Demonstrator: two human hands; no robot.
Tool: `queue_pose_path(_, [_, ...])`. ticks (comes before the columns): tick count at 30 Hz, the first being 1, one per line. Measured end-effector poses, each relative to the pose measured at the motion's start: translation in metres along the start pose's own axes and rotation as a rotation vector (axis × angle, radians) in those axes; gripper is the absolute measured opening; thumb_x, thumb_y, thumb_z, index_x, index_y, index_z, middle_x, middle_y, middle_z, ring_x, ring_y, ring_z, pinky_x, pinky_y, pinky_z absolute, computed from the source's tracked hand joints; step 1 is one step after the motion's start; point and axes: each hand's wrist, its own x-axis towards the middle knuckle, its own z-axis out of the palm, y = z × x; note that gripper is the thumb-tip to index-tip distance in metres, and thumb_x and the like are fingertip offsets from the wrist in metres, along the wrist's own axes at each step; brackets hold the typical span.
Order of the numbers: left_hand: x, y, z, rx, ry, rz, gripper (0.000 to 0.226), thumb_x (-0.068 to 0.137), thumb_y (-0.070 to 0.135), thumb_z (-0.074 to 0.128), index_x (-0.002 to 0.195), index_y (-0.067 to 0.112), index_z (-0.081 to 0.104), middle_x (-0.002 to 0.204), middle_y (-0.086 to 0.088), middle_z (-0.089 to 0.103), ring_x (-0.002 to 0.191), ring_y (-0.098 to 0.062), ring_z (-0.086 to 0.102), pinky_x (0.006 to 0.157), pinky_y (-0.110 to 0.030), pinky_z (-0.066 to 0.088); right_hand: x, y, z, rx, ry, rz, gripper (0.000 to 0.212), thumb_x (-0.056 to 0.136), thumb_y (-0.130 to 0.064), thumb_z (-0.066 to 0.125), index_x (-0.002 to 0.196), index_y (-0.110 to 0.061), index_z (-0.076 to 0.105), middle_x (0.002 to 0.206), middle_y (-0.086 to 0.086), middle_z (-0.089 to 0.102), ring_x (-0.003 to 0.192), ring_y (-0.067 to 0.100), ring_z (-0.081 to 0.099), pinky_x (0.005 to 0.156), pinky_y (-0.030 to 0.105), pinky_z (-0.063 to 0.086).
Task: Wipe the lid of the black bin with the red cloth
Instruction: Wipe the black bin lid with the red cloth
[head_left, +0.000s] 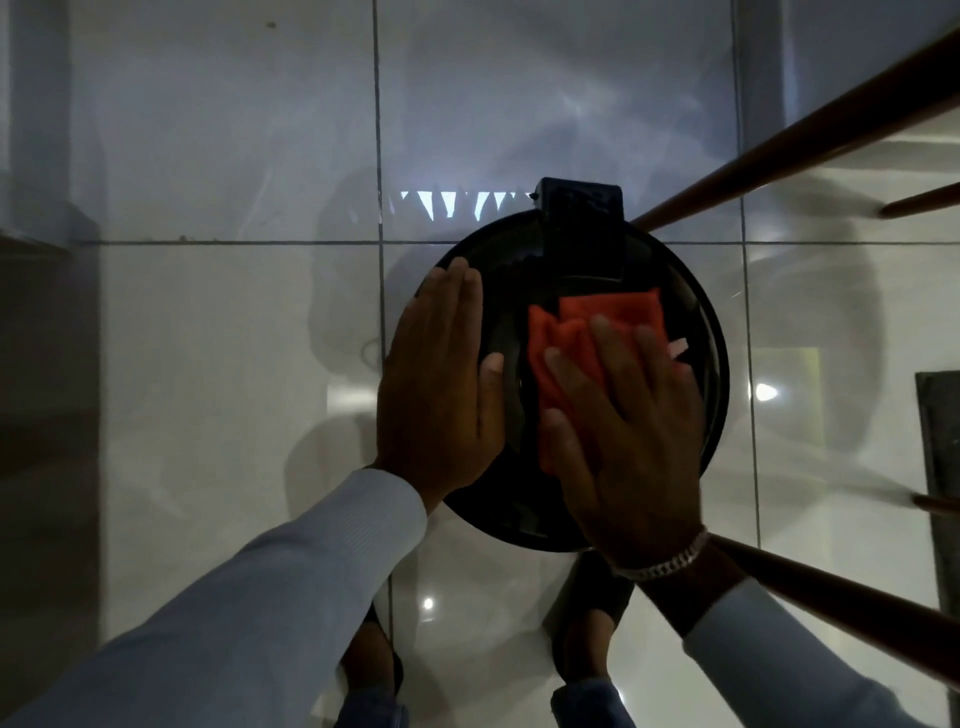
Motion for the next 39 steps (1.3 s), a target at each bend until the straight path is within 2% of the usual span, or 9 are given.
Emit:
queue_pose_path(4, [0.0, 0.0, 0.001, -0.014, 0.011, -0.004, 0.056, 0.098, 0.027, 0.027, 0.148, 0.004, 0.018, 0.158, -0.017, 0.022, 0.149, -0.026, 0.014, 0.122, -0.043, 0.016, 0.026, -0.014, 0.003, 0.012, 0.054, 0.283, 0.051, 0.092, -0.045, 0.042, 0.135, -0.021, 0.053, 0.151, 0.012, 0.043, 0.144, 0.04, 0.027, 0.111, 0.063, 0.029])
queue_pose_path(9, [0.001, 0.001, 0.0, -0.022, 0.002, 0.001, 0.054, 0.098, 0.023, 0.029, 0.147, 0.003, 0.02, 0.157, -0.016, 0.023, 0.148, -0.026, 0.015, 0.123, -0.039, 0.014, -0.005, -0.01, 0.004, -0.04, 0.031, 0.016, 0.047, 0.092, -0.039, 0.05, 0.134, -0.019, 0.055, 0.147, 0.017, 0.046, 0.14, 0.042, 0.032, 0.108, 0.067, 0.031])
queue_pose_path(14, [0.0, -0.001, 0.002, -0.017, -0.008, -0.002, 0.054, 0.098, 0.024, 0.028, 0.148, 0.005, 0.018, 0.158, -0.015, 0.021, 0.149, -0.025, 0.014, 0.123, -0.039, 0.014, 0.026, -0.009, 0.005, -0.044, 0.083, 0.334, 0.049, 0.092, -0.041, 0.047, 0.135, -0.02, 0.053, 0.151, 0.015, 0.042, 0.142, 0.043, 0.03, 0.111, 0.065, 0.03])
queue_pose_path(19, [0.002, 0.001, 0.0, -0.042, -0.016, -0.002, 0.052, 0.098, 0.022, 0.027, 0.147, 0.004, 0.021, 0.157, -0.014, 0.021, 0.148, -0.027, 0.016, 0.122, -0.043, 0.017, -0.024, -0.011, 0.002, -0.02, -0.037, -0.08, 0.048, 0.088, -0.036, 0.056, 0.135, -0.024, 0.052, 0.146, 0.014, 0.046, 0.141, 0.04, 0.032, 0.106, 0.065, 0.034])
queue_pose_path(25, [0.004, 0.006, 0.0, -0.056, 0.011, 0.003, 0.049, 0.099, 0.019, 0.029, 0.144, 0.0, 0.027, 0.154, -0.019, 0.029, 0.146, -0.03, 0.022, 0.122, -0.038, 0.018, -0.015, -0.017, 0.005, -0.03, 0.067, 0.222, 0.043, 0.091, -0.038, 0.05, 0.131, -0.024, 0.056, 0.145, 0.014, 0.05, 0.14, 0.041, 0.035, 0.108, 0.064, 0.033])
queue_pose_path(28, [0.001, -0.004, 0.0, -0.054, 0.056, 0.048, 0.052, 0.1, 0.025, 0.025, 0.141, -0.006, 0.032, 0.15, -0.024, 0.034, 0.142, -0.035, 0.029, 0.12, -0.041, 0.022, -0.032, -0.041, 0.017, 0.005, 0.002, 0.023, 0.047, 0.092, -0.043, 0.049, 0.136, -0.028, 0.05, 0.152, 0.006, 0.043, 0.145, 0.034, 0.028, 0.113, 0.059, 0.026])
queue_pose_path(32, [0.001, 0.0, 0.002, -0.04, 0.056, 0.07, 0.049, 0.097, 0.016, 0.03, 0.141, -0.006, 0.03, 0.15, -0.025, 0.032, 0.142, -0.037, 0.027, 0.119, -0.046, 0.022, -0.05, 0.013, 0.002, -0.022, -0.069, -0.227, 0.056, 0.085, -0.039, 0.061, 0.139, -0.034, 0.046, 0.151, 0.003, 0.042, 0.143, 0.034, 0.032, 0.11, 0.062, 0.032])
queue_pose_path(36, [0.001, 0.003, -0.001, -0.043, -0.009, 0.031, 0.05, 0.097, 0.019, 0.027, 0.144, 0.0, 0.023, 0.153, -0.019, 0.026, 0.145, -0.034, 0.021, 0.122, -0.038, 0.014, -0.007, 0.03, -0.002, 0.021, 0.071, 0.058, 0.048, 0.088, -0.041, 0.05, 0.133, -0.026, 0.048, 0.149, 0.014, 0.043, 0.142, 0.038, 0.03, 0.112, 0.061, 0.029])
queue_pose_path(39, [0.001, 0.0, 0.0, -0.041, -0.003, 0.036, 0.05, 0.097, 0.018, 0.029, 0.145, 0.003, 0.021, 0.154, -0.017, 0.025, 0.146, -0.031, 0.02, 0.123, -0.037, 0.012, 0.056, 0.001, 0.012, 0.018, 0.085, 0.275, 0.048, 0.093, -0.046, 0.042, 0.137, -0.029, 0.048, 0.153, 0.009, 0.04, 0.145, 0.034, 0.026, 0.115, 0.06, 0.024])
